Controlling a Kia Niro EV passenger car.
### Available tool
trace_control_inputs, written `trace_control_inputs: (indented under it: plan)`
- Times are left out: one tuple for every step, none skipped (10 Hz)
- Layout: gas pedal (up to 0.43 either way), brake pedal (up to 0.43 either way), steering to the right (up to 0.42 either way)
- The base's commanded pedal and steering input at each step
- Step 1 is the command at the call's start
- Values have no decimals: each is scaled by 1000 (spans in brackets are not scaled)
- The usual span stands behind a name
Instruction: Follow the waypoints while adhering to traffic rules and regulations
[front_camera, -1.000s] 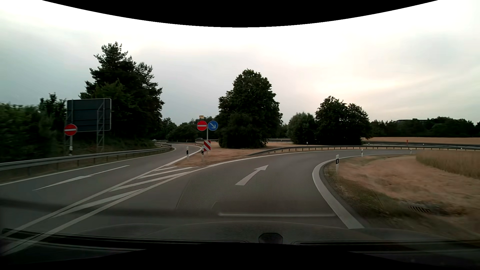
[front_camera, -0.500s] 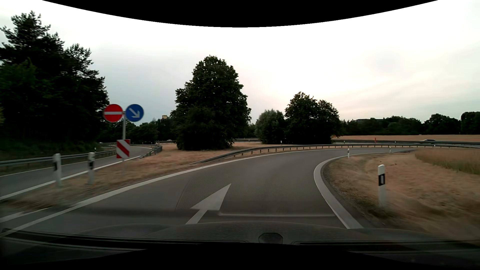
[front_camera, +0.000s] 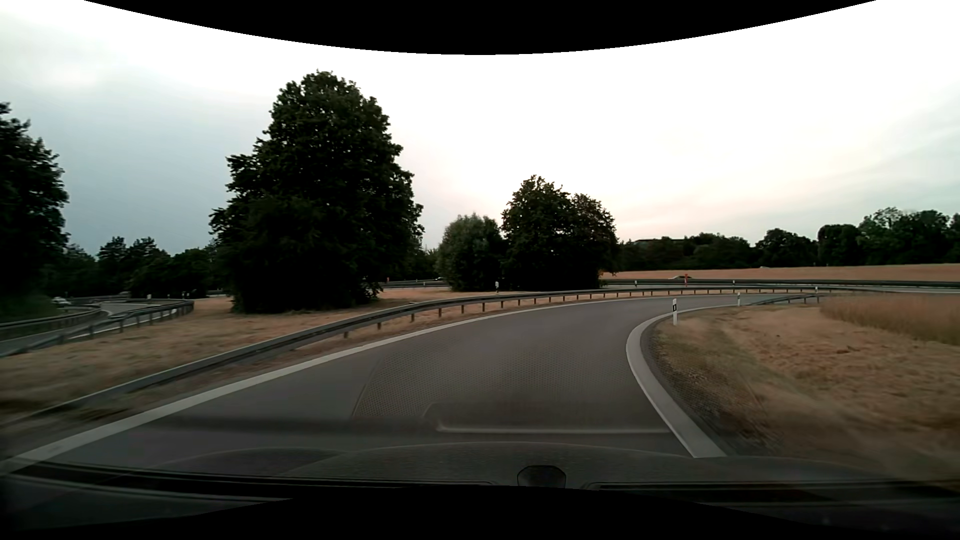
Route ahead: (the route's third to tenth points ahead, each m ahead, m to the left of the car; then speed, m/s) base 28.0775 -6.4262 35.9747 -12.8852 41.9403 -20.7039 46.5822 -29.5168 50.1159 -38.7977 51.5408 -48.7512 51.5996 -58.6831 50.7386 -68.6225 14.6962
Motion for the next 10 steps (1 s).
trace_control_inputs:
  plan:
    - [67,6,105]
    - [67,6,96]
    - [67,6,90]
    - [79,6,91]
    - [87,6,96]
    - [87,6,100]
    - [87,6,103]
    - [87,6,103]
    - [87,6,103]
    - [87,6,104]
